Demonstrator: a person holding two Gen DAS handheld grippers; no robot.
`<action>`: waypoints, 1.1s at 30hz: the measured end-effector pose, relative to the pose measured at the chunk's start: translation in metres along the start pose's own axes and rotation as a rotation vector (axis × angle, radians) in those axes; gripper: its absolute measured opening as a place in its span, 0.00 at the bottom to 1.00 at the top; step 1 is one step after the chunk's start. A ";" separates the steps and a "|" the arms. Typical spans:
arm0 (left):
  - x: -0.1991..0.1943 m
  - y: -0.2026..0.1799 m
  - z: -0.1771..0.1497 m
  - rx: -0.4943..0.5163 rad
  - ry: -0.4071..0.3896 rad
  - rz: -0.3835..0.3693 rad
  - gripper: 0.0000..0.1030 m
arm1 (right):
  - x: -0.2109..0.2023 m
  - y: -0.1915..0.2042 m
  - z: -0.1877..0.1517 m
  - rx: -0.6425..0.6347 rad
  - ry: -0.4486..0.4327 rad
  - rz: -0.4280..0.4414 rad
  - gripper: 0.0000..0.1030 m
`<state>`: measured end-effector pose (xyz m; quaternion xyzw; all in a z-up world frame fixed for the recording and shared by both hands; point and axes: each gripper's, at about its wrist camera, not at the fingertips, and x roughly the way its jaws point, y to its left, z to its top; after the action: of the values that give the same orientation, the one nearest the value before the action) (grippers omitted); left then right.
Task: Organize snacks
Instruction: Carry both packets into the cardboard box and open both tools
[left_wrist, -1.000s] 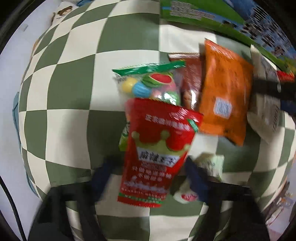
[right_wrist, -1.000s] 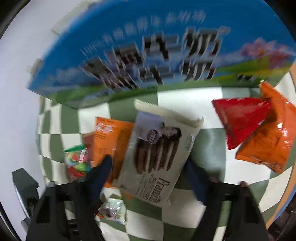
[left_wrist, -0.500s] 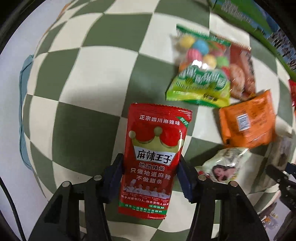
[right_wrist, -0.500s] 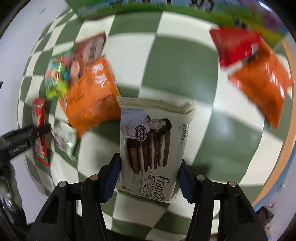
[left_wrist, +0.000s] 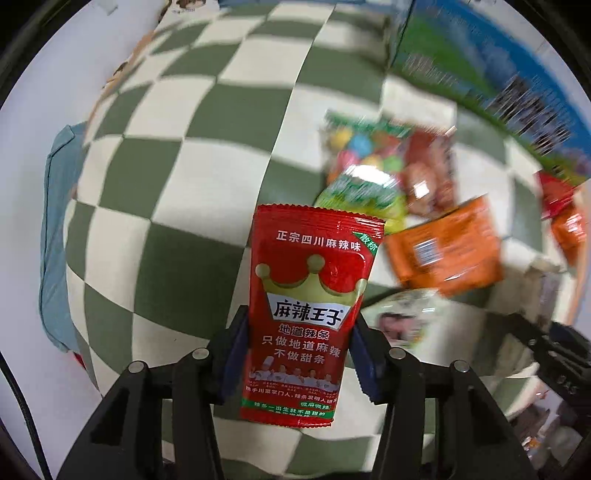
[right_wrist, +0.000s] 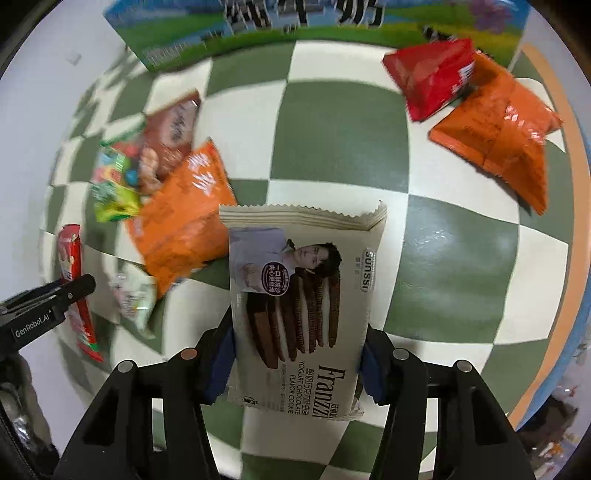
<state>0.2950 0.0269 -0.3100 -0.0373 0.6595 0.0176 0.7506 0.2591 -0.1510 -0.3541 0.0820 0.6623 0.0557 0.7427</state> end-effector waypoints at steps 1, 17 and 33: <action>-0.011 -0.004 0.002 -0.003 -0.016 -0.019 0.46 | -0.012 0.002 0.001 0.001 -0.019 0.022 0.58; -0.137 -0.106 0.209 0.222 -0.229 -0.131 0.47 | -0.186 -0.062 0.190 0.007 -0.309 0.043 0.58; -0.020 -0.123 0.369 0.230 0.023 0.045 0.50 | -0.108 -0.130 0.372 0.088 -0.071 -0.136 0.64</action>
<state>0.6668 -0.0663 -0.2387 0.0635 0.6666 -0.0417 0.7415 0.6127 -0.3173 -0.2333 0.0712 0.6414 -0.0269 0.7634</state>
